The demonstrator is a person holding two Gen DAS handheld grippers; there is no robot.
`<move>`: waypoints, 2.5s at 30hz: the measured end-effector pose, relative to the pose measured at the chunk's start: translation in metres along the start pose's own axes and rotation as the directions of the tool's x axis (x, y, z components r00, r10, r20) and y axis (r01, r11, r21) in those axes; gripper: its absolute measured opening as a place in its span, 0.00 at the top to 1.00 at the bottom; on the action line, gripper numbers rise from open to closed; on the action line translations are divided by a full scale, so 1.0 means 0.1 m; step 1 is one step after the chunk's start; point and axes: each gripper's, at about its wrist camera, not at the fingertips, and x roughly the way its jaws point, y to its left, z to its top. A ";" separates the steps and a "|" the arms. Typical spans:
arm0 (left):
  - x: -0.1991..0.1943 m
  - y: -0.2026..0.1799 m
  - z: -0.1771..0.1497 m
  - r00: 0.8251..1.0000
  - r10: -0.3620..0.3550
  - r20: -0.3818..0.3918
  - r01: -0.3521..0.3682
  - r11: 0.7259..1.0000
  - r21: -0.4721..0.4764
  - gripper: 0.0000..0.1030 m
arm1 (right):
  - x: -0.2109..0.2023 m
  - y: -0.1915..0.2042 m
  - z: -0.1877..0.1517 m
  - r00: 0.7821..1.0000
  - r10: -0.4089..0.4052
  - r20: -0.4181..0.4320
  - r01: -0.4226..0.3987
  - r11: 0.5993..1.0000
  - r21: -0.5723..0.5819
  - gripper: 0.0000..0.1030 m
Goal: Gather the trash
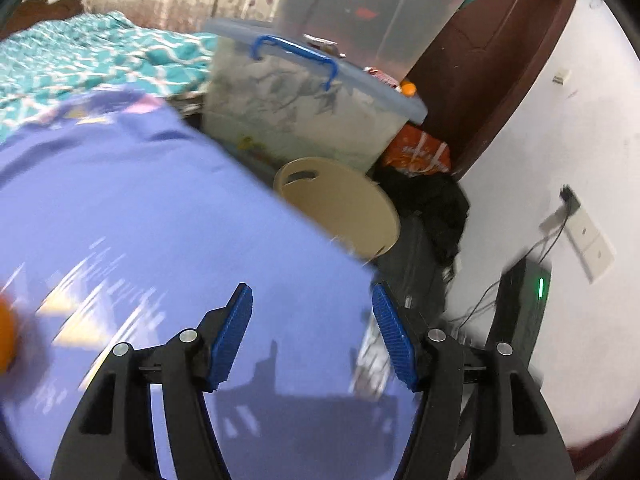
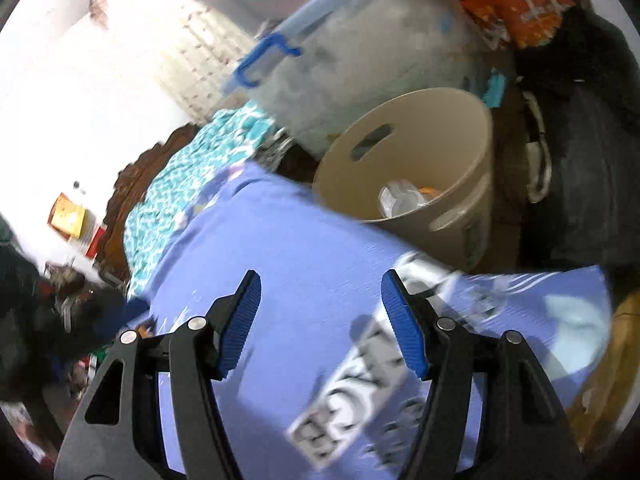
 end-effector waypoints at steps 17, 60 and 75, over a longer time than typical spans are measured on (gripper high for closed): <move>-2.37 1.74 -1.61 0.933 0.279 0.229 -0.159 0.887 -0.434 0.44 | 1.33 2.71 -0.36 0.875 0.241 -0.420 -0.384 0.874 -0.297 0.26; -1.94 2.01 -1.63 0.735 0.671 0.100 -0.674 0.739 -0.005 0.27 | 1.65 2.44 -1.04 0.746 0.225 -0.626 -0.381 0.916 -0.126 0.31; -1.89 1.95 -1.61 0.654 0.742 0.145 -0.756 0.637 0.148 0.80 | 1.86 2.52 -1.14 0.745 0.157 -0.648 -0.353 0.918 -0.183 0.81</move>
